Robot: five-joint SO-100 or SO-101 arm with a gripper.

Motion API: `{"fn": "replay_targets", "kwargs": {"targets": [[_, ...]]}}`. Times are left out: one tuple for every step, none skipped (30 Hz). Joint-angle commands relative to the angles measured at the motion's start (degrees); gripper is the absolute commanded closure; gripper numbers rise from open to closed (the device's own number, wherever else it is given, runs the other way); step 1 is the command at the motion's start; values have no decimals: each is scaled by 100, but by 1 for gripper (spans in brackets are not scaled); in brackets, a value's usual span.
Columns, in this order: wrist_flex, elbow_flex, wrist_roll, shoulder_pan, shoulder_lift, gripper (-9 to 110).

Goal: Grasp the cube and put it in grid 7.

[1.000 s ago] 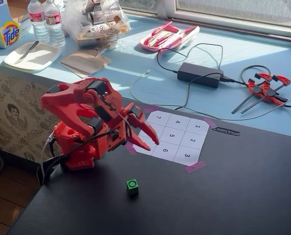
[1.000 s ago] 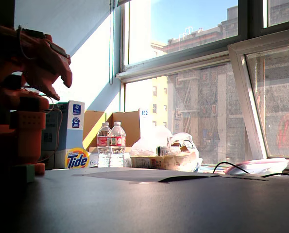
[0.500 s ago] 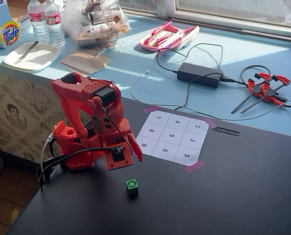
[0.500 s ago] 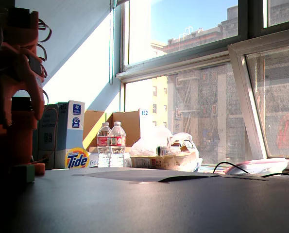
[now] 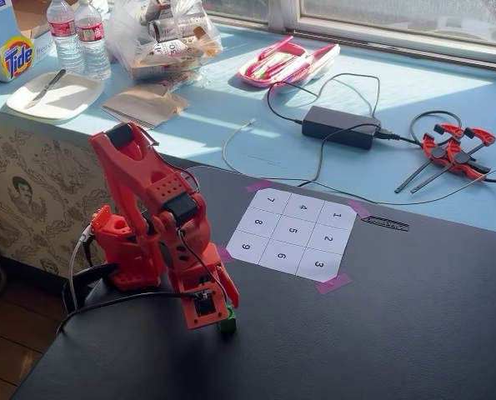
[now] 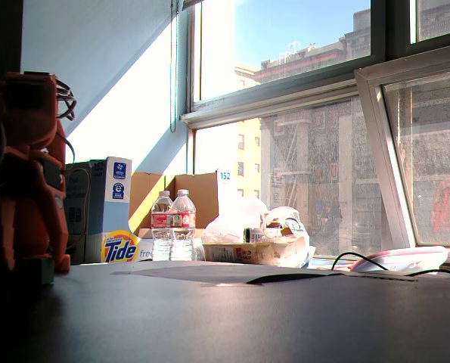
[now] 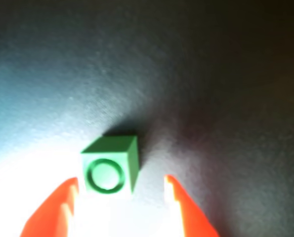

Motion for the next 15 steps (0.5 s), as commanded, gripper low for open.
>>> {"fn": "replay_targets", "kwargs": {"targets": [[-149, 9, -62, -105, 237, 74], [-141, 9, -62, -132, 290, 74], [-132, 9, -62, -158, 334, 75], [-132, 9, -62, -176, 369, 75], [-158, 9, -26, -193, 404, 76], [-176, 18, -18, -202, 439, 78], [-176, 35, -18, -229, 483, 81], [-185, 62, 9, -264, 554, 84], [-167, 97, 18, -299, 624, 86], [-132, 132, 18, -343, 703, 87], [-105, 167, 26, -378, 773, 87], [-79, 185, 35, -413, 817, 87], [-70, 193, 70, -448, 835, 87], [-70, 193, 105, -466, 835, 87], [-70, 193, 114, -492, 817, 87]]}}
